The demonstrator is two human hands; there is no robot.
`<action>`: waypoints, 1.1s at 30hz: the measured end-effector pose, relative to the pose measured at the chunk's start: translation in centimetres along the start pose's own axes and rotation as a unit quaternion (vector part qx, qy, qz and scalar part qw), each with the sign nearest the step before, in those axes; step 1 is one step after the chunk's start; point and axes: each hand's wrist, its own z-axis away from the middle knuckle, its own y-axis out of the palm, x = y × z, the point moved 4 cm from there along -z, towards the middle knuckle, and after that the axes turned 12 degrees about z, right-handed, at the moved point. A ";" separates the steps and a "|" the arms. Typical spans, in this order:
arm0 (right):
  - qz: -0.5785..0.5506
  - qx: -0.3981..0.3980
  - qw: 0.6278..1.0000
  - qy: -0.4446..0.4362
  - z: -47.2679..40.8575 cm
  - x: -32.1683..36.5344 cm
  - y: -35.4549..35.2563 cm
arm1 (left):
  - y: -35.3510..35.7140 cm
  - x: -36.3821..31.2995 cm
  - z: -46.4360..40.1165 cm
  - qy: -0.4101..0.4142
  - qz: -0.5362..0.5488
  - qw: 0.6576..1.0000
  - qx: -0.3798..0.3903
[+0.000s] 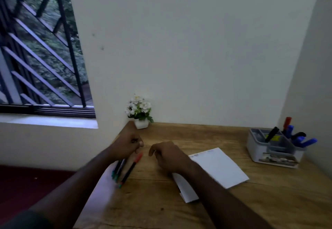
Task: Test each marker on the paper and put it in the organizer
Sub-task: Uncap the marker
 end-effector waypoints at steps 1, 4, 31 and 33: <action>-0.013 0.013 1.000 -0.002 -0.5 1.0 0.7 | -0.6 0.7 0.3 -0.014 -0.001 1.000 -0.007; -0.020 0.047 0.999 -0.001 -1.8 3.1 2.2 | -1.7 2.6 1.0 -0.044 -0.010 0.999 -0.005; 0.099 -0.086 0.991 0.010 -0.2 -3.5 -2.6 | 3.4 -2.2 -0.6 0.045 0.233 0.971 -0.006; 0.117 -0.097 0.988 0.029 0.5 -5.3 -1.9 | 4.8 -2.7 -0.7 0.053 0.239 0.970 -0.001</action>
